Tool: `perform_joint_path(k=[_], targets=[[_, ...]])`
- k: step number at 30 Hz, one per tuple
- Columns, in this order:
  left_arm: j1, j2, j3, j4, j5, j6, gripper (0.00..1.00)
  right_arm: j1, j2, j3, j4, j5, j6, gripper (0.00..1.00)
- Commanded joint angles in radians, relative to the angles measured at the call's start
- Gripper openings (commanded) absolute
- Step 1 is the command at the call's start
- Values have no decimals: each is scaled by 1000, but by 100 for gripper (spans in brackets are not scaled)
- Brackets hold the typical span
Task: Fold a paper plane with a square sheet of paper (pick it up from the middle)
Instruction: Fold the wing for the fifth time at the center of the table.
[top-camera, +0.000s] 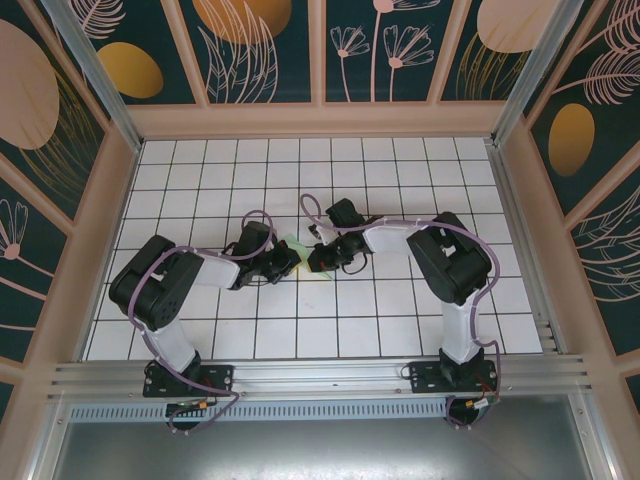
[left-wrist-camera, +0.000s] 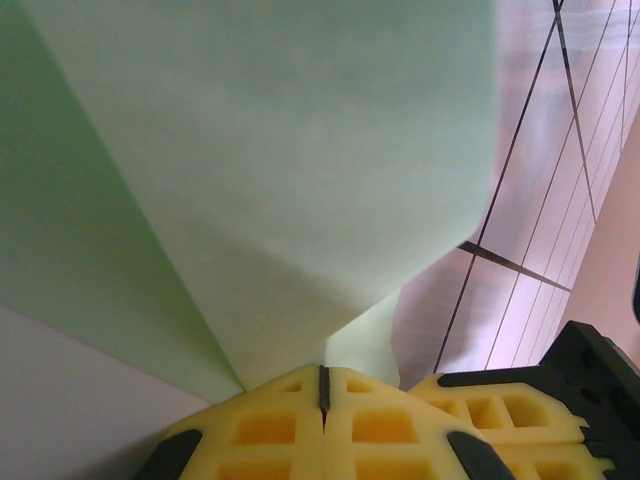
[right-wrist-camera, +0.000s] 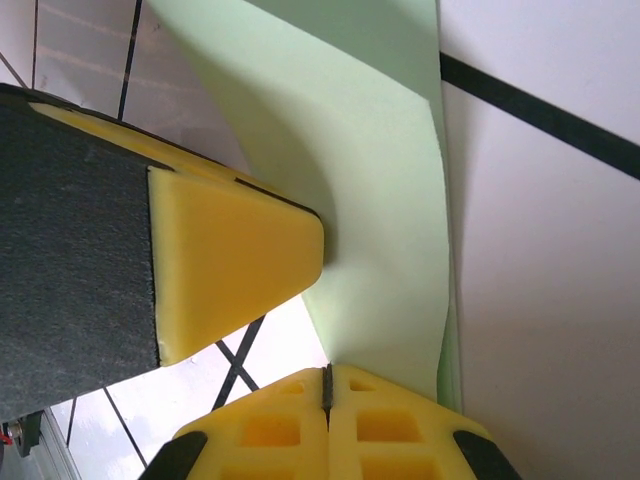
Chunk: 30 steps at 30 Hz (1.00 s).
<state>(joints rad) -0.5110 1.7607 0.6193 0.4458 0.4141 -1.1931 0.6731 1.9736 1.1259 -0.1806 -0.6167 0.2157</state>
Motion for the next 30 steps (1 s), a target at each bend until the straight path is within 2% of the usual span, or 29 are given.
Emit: perform_joint_path(k=[1,9,30], targets=[[9,43,-2,-155,-113,35,4,-10,-15,6,-88,39,-45,3],[10,52,7,-165,-115,38,4,12,-97,-8,-116,-11,-84,4],[9,51,10,-191,-130,47,4,6,-32,-12,-192,133,-93,4]])
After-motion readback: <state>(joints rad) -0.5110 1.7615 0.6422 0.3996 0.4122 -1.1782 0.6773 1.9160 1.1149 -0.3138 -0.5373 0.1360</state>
